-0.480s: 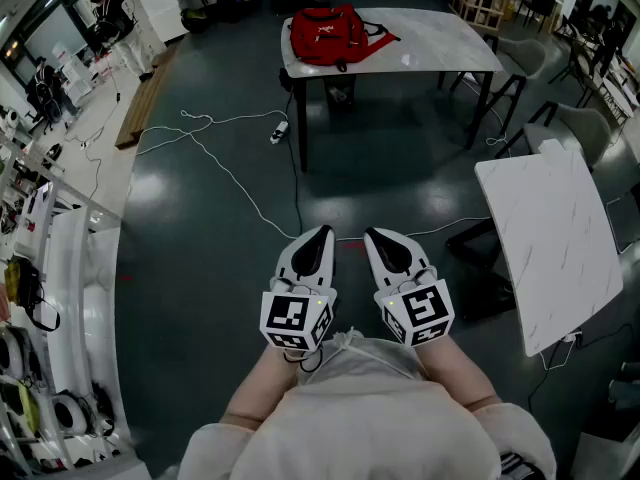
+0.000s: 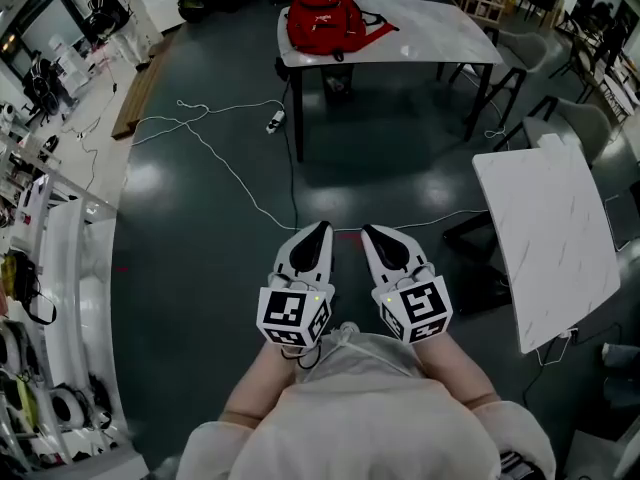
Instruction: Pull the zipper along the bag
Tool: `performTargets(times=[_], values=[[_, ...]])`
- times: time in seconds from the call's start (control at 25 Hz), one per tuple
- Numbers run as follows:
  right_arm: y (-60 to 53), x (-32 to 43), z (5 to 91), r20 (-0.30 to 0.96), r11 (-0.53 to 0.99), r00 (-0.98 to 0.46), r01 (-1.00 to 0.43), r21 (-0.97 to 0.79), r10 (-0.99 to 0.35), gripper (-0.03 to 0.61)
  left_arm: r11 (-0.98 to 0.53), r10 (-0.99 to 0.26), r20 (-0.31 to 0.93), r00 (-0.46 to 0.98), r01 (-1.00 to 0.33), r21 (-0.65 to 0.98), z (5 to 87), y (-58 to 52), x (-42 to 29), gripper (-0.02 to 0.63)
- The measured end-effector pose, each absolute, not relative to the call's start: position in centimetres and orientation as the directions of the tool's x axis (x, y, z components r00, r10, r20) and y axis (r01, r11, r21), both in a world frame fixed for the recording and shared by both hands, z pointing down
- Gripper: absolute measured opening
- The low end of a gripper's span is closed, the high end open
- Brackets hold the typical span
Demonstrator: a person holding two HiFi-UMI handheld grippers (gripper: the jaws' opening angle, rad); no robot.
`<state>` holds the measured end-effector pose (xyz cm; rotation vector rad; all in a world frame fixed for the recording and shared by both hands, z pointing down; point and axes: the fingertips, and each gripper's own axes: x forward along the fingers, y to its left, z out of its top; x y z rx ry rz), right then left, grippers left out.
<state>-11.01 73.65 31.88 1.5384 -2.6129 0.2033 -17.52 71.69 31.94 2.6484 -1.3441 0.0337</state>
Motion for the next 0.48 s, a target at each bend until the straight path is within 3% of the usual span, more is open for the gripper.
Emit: performTargets(times=[0.48], values=[[73.4, -7.3, 34.3, 0.213, 0.392, -0.42, -0.906, -0.159, -0.882, 0.026, -0.592, -0.775, 0.133, 0.617, -0.784, 0.188, 33.5, 71.6, -14.9, 0.02]])
